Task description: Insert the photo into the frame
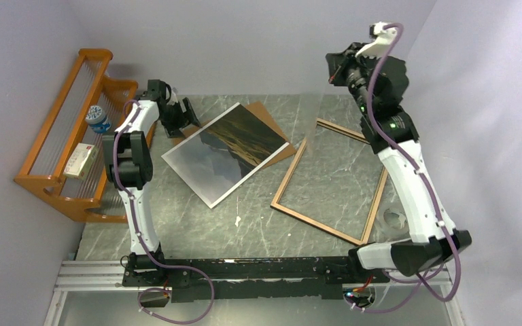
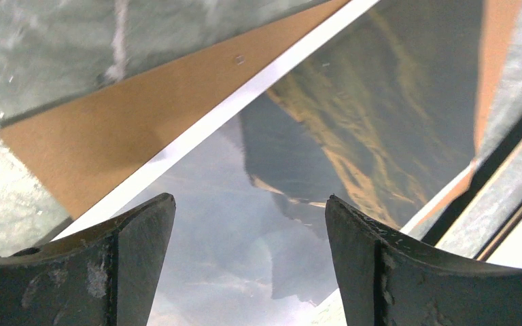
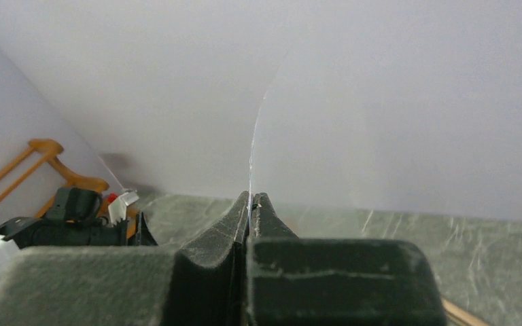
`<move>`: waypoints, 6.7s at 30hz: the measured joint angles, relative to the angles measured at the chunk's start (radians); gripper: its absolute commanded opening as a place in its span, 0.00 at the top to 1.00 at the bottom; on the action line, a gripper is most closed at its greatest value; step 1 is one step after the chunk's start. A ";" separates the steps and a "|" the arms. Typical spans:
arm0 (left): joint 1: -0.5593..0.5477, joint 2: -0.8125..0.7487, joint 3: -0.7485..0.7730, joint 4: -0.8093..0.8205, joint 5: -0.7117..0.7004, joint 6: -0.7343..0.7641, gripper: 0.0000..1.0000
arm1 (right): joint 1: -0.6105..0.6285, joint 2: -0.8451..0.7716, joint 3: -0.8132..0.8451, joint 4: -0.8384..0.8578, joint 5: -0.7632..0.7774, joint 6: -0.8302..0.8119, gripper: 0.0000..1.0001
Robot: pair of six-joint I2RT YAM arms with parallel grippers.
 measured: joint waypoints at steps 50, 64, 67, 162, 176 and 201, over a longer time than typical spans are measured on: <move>-0.041 -0.472 -0.253 1.315 0.934 -0.567 0.16 | -0.002 0.015 0.229 0.081 -0.753 0.219 1.00; -0.069 -0.484 -0.311 1.604 0.989 -0.791 0.61 | -0.002 0.015 0.227 0.120 -0.669 0.249 1.00; -0.069 -0.484 -0.311 1.673 0.999 -0.843 0.78 | -0.006 0.015 0.218 0.132 -0.646 0.245 1.00; 0.024 -0.529 0.072 -0.058 0.143 0.055 0.97 | 0.226 0.845 0.120 -0.549 -0.119 0.428 0.69; 0.024 -0.529 0.117 -0.062 0.204 0.033 0.97 | 0.223 0.908 0.226 -0.519 -0.236 0.378 0.29; 0.024 -0.695 -0.018 0.626 0.786 -0.349 0.97 | -0.002 0.074 -0.283 0.183 -0.315 0.363 0.01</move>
